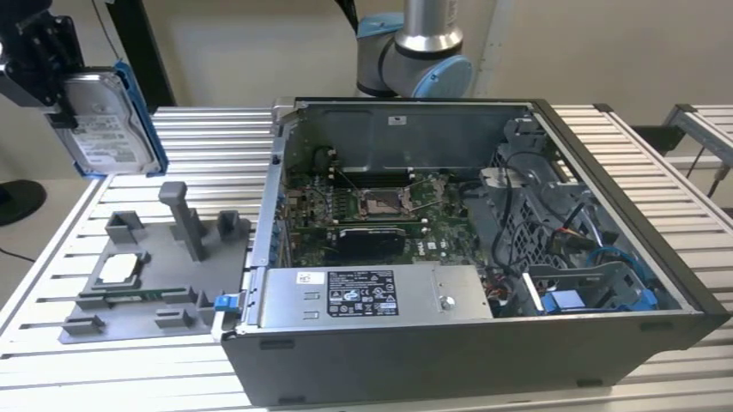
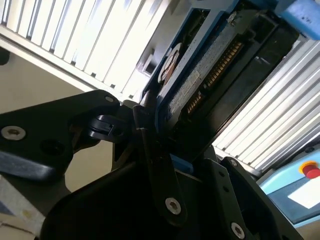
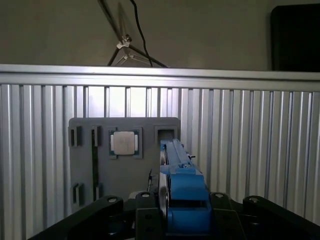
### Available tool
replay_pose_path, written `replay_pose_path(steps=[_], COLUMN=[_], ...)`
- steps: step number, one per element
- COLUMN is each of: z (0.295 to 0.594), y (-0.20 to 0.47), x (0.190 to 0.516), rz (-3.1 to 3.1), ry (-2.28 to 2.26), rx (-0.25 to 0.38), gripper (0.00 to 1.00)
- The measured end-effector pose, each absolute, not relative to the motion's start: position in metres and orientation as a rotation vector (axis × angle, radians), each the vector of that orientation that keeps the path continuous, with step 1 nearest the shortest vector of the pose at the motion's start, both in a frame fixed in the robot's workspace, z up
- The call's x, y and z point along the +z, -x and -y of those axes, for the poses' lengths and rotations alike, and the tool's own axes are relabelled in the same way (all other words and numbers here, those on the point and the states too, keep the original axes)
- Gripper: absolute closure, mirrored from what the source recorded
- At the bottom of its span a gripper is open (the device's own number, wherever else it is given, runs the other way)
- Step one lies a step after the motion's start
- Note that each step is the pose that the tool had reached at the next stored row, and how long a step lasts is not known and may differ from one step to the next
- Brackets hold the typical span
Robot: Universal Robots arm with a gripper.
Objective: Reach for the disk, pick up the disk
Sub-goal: 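Pick up the disk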
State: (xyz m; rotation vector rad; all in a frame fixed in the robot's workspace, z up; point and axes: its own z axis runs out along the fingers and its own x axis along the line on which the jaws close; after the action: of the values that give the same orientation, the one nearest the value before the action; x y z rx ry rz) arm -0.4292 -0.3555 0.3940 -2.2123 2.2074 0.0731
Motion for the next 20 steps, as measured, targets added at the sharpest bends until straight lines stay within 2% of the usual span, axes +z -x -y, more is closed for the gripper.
replay_pose_path(steps=[20], z=[0.356], y=[0.429], x=[0.437], rz=[-2.207], ry=[2.212], rx=[0.073], gripper=[1.0])
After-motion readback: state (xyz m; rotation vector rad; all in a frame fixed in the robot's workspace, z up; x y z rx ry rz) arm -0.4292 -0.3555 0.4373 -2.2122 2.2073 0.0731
